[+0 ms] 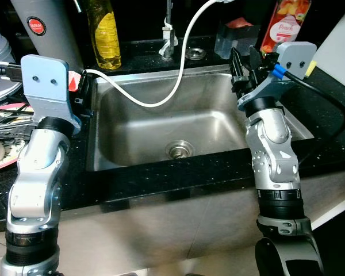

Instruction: Kitchen organization

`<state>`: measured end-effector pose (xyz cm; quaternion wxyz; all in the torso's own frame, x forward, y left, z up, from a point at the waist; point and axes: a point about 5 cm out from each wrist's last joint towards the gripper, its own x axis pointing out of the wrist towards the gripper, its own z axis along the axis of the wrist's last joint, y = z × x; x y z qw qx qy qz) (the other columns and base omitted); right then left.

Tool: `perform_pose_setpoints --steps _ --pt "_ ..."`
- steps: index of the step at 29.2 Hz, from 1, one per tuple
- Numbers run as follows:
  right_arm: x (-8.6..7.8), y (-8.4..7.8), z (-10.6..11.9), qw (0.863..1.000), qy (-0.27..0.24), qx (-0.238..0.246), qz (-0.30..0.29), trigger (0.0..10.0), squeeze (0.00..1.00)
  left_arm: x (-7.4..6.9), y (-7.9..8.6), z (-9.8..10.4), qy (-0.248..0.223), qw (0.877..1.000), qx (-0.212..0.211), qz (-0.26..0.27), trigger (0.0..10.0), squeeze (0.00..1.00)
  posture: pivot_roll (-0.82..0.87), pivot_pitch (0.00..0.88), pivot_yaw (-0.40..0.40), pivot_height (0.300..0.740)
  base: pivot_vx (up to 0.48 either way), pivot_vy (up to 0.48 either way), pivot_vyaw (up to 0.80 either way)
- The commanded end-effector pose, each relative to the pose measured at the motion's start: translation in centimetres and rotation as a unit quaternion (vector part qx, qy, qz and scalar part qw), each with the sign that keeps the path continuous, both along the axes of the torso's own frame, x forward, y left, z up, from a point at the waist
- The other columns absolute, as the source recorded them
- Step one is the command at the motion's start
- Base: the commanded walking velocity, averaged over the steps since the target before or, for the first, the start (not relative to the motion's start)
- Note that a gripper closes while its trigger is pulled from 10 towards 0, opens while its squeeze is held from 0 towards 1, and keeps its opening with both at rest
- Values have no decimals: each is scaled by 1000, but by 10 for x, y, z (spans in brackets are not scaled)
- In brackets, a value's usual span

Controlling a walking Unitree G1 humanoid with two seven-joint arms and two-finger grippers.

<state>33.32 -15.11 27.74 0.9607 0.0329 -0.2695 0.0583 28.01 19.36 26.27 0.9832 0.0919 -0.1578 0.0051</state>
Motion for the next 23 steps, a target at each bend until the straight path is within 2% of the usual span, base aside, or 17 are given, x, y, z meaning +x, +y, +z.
perform_pose_setpoints --steps 1,3,8,23 --pt "0 3 -1 1000 2 -1 6 10000 0 0 0 -2 8 1000 -1 3 10000 0 30 0 20 740 0 0 0" --pt "0 3 -1 1000 2 -1 6 10000 0 0 0 -2 8 1000 -1 3 10000 0 30 0 20 740 0 0 0" --pt "0 3 -1 1000 3 0 7 10000 0 1 -1 -2 7 1000 -5 1 10000 0 27 0 21 740 0 398 0" --pt "1 3 -2 1000 3 -2 10 10000 0 0 -6 0 -3 1000 -4 -12 10000 0 26 0 18 740 0 0 0"
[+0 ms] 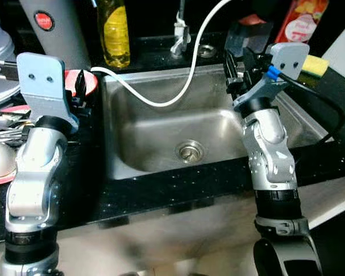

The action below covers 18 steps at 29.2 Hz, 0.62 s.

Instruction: Kitchen organization

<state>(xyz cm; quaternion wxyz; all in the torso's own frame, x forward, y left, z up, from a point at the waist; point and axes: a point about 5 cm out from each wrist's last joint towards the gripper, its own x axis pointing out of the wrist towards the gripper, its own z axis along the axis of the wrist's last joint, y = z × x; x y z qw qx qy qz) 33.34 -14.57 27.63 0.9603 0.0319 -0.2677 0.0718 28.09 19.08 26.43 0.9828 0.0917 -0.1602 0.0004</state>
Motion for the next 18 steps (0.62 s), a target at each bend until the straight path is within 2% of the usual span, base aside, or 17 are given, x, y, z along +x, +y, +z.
perform_pose_setpoints --steps 1,14,18 --pt "1 -3 -1 1000 2 3 -3 10000 0 0 -3 -2 -2 1000 -6 -7 10000 0 26 0 18 740 0 0 0" --pt "1 -2 -1 1000 4 3 -3 10000 0 0 -2 -3 6 1000 -9 -3 10000 0 29 0 16 740 0 0 0" --pt "1 -2 -2 1000 5 3 -2 10000 0 0 -1 -2 1 1000 -12 0 10000 0 30 0 16 740 0 301 0"
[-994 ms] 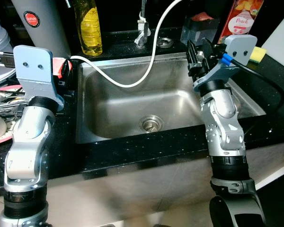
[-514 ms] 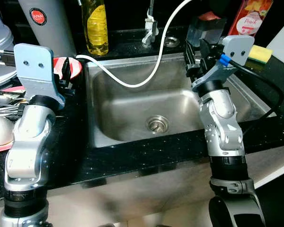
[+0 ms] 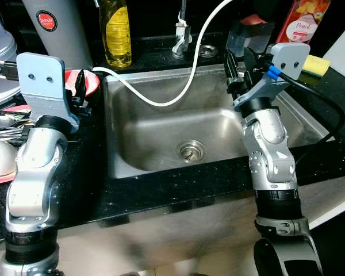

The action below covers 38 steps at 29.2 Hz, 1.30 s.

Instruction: Kitchen organization

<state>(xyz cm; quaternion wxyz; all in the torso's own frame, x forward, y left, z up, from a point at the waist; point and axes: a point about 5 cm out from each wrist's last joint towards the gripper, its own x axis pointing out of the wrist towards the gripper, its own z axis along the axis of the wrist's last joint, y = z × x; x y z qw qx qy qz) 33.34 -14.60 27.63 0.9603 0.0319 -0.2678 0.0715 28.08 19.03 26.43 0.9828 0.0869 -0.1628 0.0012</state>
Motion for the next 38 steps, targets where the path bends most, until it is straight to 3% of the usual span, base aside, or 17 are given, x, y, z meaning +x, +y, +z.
perform_pose_setpoints --steps 1,20,32,38 --pt "1 -1 -2 1000 5 3 -2 10000 0 0 0 -2 3 1000 -5 0 10000 0 30 0 16 740 0 0 0" --pt "1 -1 -3 1000 7 5 -2 10000 0 -1 -3 -2 0 1000 10 -3 10000 0 31 0 17 740 0 0 0" --pt "0 -2 -3 1000 8 4 -4 10000 0 -1 -3 -1 -4 1000 4 -4 10000 0 26 0 19 740 0 -442 0" --pt "0 -2 -3 1000 8 4 -5 10000 0 -1 -3 0 -8 1000 -8 -3 10000 0 25 0 19 740 0 0 0"
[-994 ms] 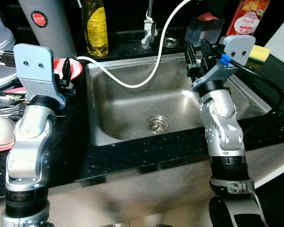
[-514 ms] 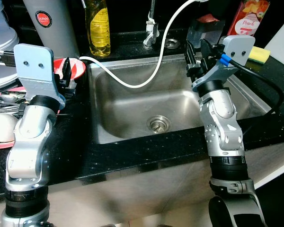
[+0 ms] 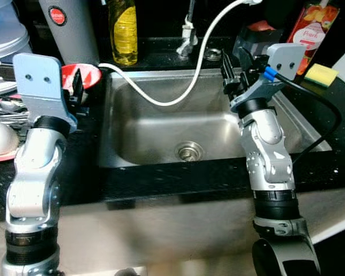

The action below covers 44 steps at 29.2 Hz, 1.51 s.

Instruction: Kitchen organization

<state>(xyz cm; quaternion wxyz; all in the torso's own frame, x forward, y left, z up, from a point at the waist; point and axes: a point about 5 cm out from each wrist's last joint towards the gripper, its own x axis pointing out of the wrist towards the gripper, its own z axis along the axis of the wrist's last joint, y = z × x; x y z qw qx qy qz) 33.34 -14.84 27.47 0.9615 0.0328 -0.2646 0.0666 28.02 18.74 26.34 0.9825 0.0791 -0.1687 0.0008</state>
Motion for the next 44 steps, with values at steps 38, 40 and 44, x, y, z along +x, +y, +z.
perform_pose_setpoints --steps 38,40,44 --pt "15 33 -11 997 52 -6 56 10000 0 -1 65 -34 199 957 94 189 10000 43 99 0 11 740 0 0 0" --pt "17 38 -9 997 50 -3 62 10000 0 11 66 -25 190 961 81 185 10000 0 103 0 11 740 0 0 0" --pt "18 45 -5 997 42 -2 72 10000 0 32 64 -10 185 972 37 140 10000 0 98 0 17 740 0 0 0"
